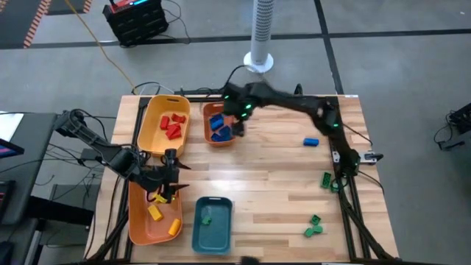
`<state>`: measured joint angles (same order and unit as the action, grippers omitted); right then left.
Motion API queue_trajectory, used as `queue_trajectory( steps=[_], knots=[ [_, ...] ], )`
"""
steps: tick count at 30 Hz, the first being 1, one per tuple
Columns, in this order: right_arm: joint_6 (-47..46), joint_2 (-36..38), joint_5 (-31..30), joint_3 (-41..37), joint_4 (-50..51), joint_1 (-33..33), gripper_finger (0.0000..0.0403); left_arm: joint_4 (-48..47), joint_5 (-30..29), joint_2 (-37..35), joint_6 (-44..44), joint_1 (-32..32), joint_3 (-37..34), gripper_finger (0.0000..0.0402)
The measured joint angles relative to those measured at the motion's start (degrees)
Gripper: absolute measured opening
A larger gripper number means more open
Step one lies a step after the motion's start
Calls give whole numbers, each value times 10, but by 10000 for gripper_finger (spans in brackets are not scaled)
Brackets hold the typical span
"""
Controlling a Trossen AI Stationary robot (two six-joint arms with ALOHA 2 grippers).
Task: Sort blocks
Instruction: Put the blue game piece into the top orange bin
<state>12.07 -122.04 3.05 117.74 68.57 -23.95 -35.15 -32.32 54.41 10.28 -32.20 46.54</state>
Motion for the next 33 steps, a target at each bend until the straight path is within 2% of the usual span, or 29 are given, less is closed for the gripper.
queue_trajectory(
  steps=[7, 15, 23, 27, 33],
  knots=[
    [-41, 164, -17, -190, 17, -75, 289, -9, -1, 0, 3, -6, 0, 267],
    [-52, 279, -46, -408, 60, -83, 289, -31, -1, 0, 25, -6, 0, 267],
    [-60, 294, -73, -576, 33, -85, 286, -13, 0, 0, 33, -6, 0, 267],
    [-57, 294, -121, -621, 6, -85, 283, -11, 0, 0, 33, -6, 0, 267],
    [-31, 294, -141, -669, -43, -94, 282, -12, 0, 0, 33, -6, 0, 267]
  ],
)
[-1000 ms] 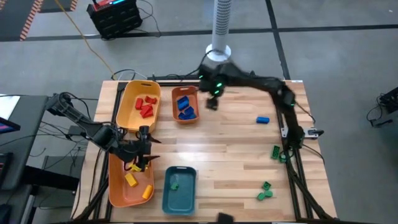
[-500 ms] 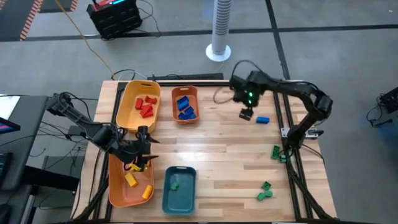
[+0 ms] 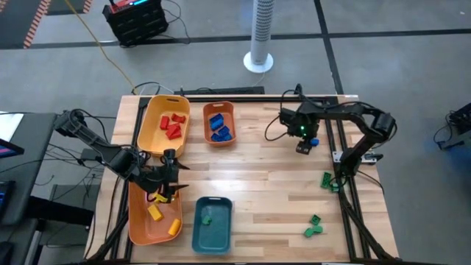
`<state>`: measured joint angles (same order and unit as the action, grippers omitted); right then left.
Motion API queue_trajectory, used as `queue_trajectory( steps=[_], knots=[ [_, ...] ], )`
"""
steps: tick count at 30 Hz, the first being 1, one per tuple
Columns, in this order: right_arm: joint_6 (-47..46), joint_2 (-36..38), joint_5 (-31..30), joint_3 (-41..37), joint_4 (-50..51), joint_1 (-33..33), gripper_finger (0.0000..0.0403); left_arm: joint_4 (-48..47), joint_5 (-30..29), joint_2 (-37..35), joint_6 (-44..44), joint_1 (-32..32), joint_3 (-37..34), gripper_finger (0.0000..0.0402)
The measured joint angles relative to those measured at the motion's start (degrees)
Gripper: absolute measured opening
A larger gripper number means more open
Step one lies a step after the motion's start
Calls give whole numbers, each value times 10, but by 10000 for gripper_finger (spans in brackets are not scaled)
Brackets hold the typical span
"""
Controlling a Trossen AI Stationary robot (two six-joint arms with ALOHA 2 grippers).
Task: Sort blocks
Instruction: Put the blue game piece into the top orange bin
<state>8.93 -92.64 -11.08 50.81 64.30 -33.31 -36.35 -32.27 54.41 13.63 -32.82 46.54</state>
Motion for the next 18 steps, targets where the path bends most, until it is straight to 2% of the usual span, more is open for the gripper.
queue_trajectory(
  steps=[4, 6, 9, 12, 14, 15, 18],
  knots=[
    [14, 0, -6, -27, -51, -10, 276, -3, 0, 0, 3, 0, 0, 267],
    [19, 0, -12, -35, -60, -13, 259, -3, 0, 0, 3, 0, 0, 267],
    [21, 0, -13, -35, -69, -13, 207, -3, 0, 0, 2, 0, 0, 267],
    [25, 0, -10, -35, -73, -13, 130, -2, 0, 0, -4, 0, 0, 267],
    [24, 0, 12, -32, -76, -12, 83, -2, 0, 0, -6, 1, 0, 267],
    [20, 0, 35, -26, -75, -12, 68, -2, 0, 0, -8, 1, 0, 267],
    [-10, 5, 95, 8, -82, 1, 66, 0, -17, 0, -31, 1, 0, 267]
  ],
)
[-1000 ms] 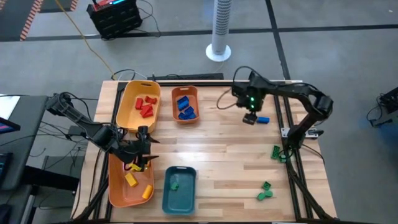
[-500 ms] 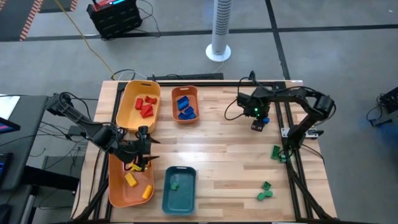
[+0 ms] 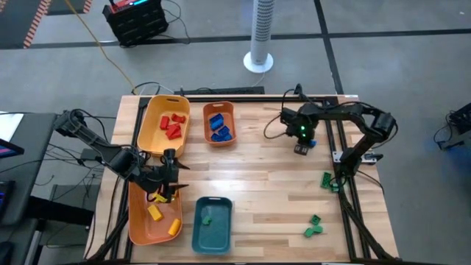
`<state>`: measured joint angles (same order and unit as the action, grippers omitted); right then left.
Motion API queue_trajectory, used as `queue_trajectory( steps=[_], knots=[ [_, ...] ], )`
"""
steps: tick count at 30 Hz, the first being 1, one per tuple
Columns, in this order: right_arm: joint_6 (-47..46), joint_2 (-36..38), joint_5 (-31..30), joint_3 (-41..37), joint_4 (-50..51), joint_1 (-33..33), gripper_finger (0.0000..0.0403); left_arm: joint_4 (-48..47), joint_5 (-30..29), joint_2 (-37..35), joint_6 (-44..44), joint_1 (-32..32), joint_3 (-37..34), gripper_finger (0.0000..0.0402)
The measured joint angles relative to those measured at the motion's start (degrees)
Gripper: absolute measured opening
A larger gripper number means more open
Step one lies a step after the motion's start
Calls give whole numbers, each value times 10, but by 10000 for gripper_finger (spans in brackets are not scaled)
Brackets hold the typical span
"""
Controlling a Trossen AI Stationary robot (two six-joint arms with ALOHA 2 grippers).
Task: Sort blocks
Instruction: Put the blue game piece into the top orange bin
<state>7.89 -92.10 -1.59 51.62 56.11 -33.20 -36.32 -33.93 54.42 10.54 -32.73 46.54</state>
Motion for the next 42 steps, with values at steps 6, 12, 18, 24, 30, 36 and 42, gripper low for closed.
queue_trajectory(
  steps=[6, 12, 18, 24, 30, 36, 42],
  knots=[
    [-28, 82, 17, 62, -87, 72, 66, 54, -39, 0, -104, 21, 0, 267],
    [-73, 179, 16, 88, -241, 163, 66, 156, 3, 6, -177, 92, 0, 267],
    [-51, 188, 16, 88, -461, 276, 66, 293, 69, 52, -253, 159, 0, 267],
    [15, 158, 17, 88, -598, 348, 66, 401, 85, 98, -229, 201, 2, 267],
    [54, 146, 16, 87, -637, 371, 67, 442, 143, 101, -174, 239, 3, 267],
    [77, 103, 19, 99, -720, 381, 67, 488, 189, 116, -169, 256, 3, 267],
    [103, 54, 21, 151, -710, 387, 67, 527, 187, 130, -180, 257, 3, 267]
  ],
)
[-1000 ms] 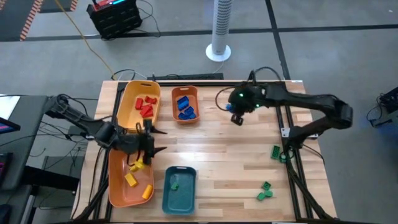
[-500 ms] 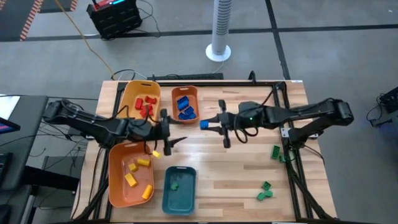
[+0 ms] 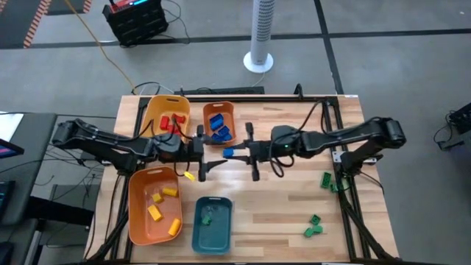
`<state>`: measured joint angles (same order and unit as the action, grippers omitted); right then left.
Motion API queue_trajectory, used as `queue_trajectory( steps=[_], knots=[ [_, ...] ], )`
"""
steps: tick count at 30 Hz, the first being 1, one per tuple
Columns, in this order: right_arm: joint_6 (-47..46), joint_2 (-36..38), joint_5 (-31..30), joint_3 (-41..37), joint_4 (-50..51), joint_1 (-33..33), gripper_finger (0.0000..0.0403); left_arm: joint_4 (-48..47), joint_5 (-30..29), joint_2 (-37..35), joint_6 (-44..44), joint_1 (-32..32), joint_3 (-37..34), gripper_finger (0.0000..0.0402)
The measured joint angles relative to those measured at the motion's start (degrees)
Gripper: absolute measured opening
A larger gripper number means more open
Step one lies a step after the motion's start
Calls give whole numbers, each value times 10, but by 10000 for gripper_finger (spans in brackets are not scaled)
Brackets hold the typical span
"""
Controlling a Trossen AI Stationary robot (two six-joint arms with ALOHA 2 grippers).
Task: Sort blocks
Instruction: Put the blue game piece into the top orange bin
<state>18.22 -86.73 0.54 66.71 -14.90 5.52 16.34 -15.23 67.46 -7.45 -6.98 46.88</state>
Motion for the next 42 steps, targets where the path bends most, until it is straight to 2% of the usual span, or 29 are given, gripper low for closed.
queue_trajectory(
  steps=[3, 6, 9, 13, 19, 25, 28, 31, 37, 42],
  knots=[
    [14, -17, 1, 25, 0, 1, 68, 1, 0, 0, -2, 0, 0, 266],
    [17, -31, 2, 49, 14, 1, 68, 0, 0, 1, -4, 0, 0, 245],
    [17, -44, 2, 65, 25, -4, 69, 1, 0, -2, -21, -1, 0, 191],
    [10, -46, -2, 65, 30, -6, 88, 0, 0, -2, -45, -2, 0, 86],
    [-28, -38, -10, 65, 56, -19, 158, -15, 0, -8, -34, -1, 0, 87],
    [-88, 11, -29, 65, 185, -39, 236, -153, -1, -69, -1, 45, 0, 87],
    [-130, 33, -90, 66, 282, -34, 252, -255, 3, -113, 22, 97, 0, 87],
    [-188, 30, -132, 48, 336, -18, 254, -361, 28, -138, 57, 184, 0, 87],
    [-292, 21, -170, -37, 295, 40, 254, -509, 113, -123, 86, 372, 16, 87],
    [-360, 20, -222, -53, 310, 112, 254, -584, 167, -76, 64, 484, 39, 87]
  ],
)
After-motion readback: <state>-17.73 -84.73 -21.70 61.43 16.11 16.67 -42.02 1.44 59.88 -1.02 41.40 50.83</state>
